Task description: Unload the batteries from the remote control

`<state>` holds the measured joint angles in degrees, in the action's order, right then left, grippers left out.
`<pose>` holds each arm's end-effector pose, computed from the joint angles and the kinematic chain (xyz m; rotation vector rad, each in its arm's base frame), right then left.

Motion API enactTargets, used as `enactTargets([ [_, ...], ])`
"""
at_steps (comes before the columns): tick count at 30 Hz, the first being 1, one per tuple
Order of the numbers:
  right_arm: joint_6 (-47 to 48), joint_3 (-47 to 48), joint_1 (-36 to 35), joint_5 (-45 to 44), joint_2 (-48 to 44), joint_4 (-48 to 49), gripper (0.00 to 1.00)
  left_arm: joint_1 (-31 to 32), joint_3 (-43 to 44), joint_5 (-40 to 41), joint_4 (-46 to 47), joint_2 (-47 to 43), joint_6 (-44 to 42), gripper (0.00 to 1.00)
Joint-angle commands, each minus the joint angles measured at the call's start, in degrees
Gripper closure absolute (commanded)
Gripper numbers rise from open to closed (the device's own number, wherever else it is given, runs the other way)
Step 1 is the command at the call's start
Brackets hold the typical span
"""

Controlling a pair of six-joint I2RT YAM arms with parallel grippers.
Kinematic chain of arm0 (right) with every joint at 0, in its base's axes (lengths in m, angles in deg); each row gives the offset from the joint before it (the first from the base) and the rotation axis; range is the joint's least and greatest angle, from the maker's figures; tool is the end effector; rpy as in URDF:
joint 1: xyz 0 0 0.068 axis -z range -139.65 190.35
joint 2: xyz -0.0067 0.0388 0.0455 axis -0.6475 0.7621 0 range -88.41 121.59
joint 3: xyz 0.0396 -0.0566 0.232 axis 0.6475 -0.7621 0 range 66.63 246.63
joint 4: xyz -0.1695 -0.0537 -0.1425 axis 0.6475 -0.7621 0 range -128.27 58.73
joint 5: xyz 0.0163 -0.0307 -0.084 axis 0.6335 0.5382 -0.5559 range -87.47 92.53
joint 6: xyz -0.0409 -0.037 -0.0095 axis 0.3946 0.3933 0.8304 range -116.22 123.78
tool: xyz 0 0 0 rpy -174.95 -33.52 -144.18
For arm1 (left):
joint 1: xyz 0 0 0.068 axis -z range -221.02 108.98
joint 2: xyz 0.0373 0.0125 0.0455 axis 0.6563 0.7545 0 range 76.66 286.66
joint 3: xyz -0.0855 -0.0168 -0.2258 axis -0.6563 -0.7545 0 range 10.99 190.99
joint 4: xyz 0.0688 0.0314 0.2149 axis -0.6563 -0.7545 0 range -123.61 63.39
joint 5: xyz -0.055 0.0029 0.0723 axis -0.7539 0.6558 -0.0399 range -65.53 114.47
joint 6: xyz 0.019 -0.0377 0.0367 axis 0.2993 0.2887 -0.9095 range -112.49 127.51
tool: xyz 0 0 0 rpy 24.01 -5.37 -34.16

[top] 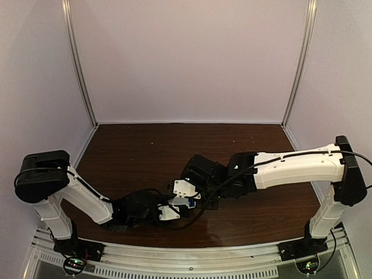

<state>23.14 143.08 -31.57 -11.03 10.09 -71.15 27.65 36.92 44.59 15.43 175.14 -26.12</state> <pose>0.1087 0.3040 0.2219 -1.8053 1.8735 0.0105 0.1102 -0.2456 0.1060 1.4711 1.4529 -0.0059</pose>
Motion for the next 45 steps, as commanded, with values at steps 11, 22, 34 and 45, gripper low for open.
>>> enactTargets([
  [11,-5.33,5.19,1.89,9.85,5.5,-7.48,1.0,0.01,-0.36,3.87,3.99,0.87,-2.23,1.0],
  [22,-8.77,6.93,2.48,10.03,7.22,-9.13,1.0,0.06,-0.09,3.79,3.4,1.11,-1.97,1.0],
  [34,-13.89,8.51,3.98,9.31,8.6,-10.18,1.0,0.01,-0.09,4.05,3.46,1.12,-1.9,1.0],
  [45,-15.11,8.25,4.49,10.96,9.25,-10.07,1.0,0.02,-0.09,4.22,3.41,1.19,-1.79,1.0],
])
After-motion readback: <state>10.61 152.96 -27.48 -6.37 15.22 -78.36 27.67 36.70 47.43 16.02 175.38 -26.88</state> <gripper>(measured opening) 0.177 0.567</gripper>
